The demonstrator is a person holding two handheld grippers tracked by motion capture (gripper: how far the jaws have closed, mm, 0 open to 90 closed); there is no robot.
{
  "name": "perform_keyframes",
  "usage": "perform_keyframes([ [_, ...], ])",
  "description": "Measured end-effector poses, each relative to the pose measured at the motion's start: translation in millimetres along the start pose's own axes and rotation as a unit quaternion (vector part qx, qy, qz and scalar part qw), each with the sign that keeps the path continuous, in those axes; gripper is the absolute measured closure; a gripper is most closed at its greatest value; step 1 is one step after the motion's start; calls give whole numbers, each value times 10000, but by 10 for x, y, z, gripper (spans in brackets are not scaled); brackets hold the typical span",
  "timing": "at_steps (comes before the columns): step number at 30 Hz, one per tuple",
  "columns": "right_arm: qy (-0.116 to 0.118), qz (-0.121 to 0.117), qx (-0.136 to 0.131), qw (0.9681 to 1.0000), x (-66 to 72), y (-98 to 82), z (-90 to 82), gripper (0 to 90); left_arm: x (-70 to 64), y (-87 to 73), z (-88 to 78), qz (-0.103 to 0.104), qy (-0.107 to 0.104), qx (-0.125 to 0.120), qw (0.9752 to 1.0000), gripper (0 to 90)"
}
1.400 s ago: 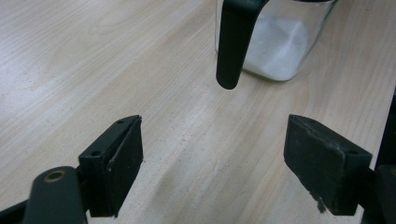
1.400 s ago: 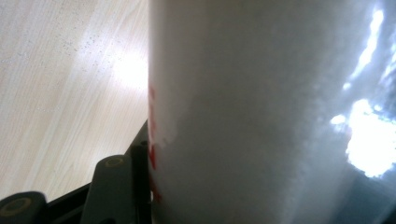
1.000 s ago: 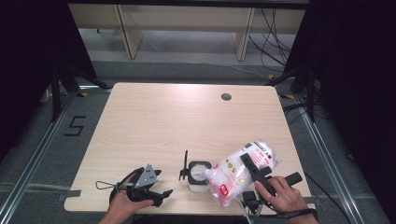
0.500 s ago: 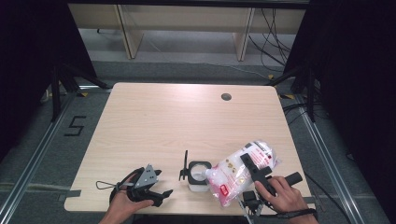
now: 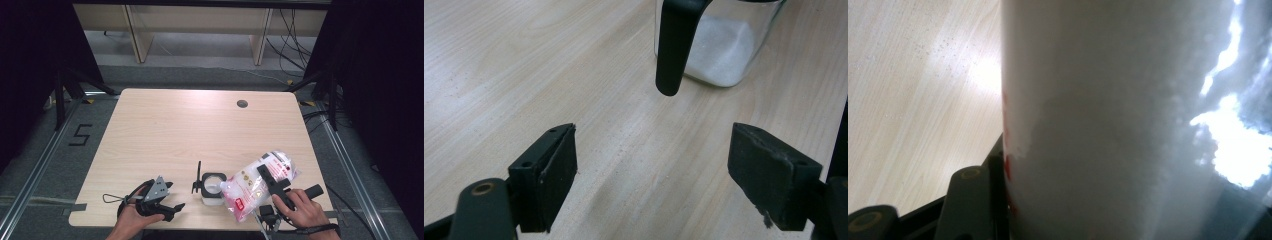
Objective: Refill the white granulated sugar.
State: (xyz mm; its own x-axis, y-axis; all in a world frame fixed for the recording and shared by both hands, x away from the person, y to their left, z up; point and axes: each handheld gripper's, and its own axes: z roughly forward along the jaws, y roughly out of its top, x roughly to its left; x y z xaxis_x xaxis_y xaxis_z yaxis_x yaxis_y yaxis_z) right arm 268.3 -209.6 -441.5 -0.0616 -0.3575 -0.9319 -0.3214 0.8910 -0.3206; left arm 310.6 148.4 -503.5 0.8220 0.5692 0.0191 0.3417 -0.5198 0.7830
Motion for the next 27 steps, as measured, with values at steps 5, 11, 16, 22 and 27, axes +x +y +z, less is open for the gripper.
perform_keyframes([
  [5,43,59,1,10000,16,6,2,446,1,-1,-1,6,-1,4,10000,194],
  [11,-7,-193,-68,9998,-15,13,8,446,4,0,-1,33,-14,8,10000,194],
  [16,-8,-174,-71,9998,-14,11,6,447,11,0,-4,55,46,44,10000,194],
  [22,32,54,-58,10000,4,2,4,448,9,2,1,61,4,3,10000,194],
  [27,41,34,-96,9999,2,-8,14,450,23,7,-4,172,4,12,9999,194],
])
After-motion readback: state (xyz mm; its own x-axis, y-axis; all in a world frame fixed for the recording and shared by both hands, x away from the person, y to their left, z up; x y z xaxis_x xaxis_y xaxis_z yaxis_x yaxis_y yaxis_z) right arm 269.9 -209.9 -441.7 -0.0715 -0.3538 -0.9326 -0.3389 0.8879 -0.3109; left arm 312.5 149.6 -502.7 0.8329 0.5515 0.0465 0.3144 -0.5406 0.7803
